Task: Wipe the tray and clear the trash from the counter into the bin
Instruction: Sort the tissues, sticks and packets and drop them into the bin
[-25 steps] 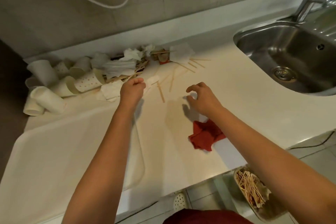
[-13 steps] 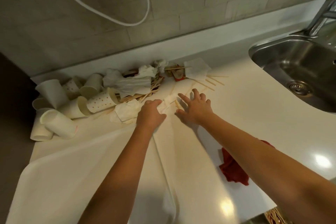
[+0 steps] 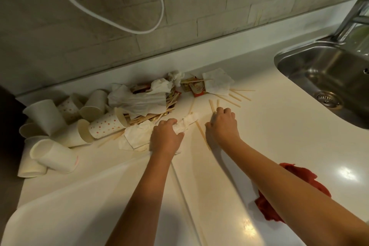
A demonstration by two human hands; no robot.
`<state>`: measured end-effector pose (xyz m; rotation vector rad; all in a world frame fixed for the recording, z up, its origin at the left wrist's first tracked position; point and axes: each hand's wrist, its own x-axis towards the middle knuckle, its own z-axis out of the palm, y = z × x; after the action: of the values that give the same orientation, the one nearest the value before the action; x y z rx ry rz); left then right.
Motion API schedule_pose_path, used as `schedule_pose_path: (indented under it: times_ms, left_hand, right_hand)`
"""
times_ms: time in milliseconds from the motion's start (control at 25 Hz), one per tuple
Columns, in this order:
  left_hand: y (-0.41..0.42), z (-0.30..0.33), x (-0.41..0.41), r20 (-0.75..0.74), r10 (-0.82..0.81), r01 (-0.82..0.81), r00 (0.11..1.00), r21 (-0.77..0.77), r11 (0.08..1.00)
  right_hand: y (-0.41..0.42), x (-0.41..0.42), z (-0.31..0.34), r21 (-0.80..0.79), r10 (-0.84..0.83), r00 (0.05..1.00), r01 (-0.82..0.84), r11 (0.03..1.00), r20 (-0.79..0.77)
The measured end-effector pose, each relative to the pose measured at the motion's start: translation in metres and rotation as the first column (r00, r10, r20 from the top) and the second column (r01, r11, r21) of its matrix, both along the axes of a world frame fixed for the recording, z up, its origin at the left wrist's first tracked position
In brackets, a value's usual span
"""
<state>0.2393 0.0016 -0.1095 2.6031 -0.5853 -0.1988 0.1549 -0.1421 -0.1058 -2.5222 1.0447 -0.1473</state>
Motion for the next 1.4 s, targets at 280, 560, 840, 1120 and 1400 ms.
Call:
schedule_pose_path:
  times_ms: [280,560,840,1120,1400]
  left_hand:
    - [-0.001,-0.003,0.004,-0.014,0.018,-0.018,1.0,-0.016,1.0]
    - [-0.007,-0.005,-0.001,0.033,-0.011,0.012,0.999,-0.005,1.0]
    - [-0.006,-0.004,-0.002,0.025,-0.008,0.008,1.0,-0.005,1.0]
    - [-0.007,0.027,-0.013,-0.009,0.034,-0.035,0.999,-0.178,0.983]
    - [-0.028,0.069,-0.067,-0.363,-0.111,-0.09,0.925,-0.496,0.864]
  right_hand:
    - [-0.016,0.008,0.004,0.018,-0.088,0.987,0.091,0.996,-0.138]
    - [-0.012,0.011,-0.004,-0.131,-0.022,0.964,-0.013,0.991,-0.265]
    - [-0.016,0.009,-0.003,-0.034,-0.031,0.97,0.023,0.999,-0.242]
    - [-0.021,-0.012,0.027,0.249,-0.078,0.995,0.09,0.964,-0.059]
    - [-0.032,-0.071,0.052,0.392,-0.118,0.968,0.022,0.92,0.222]
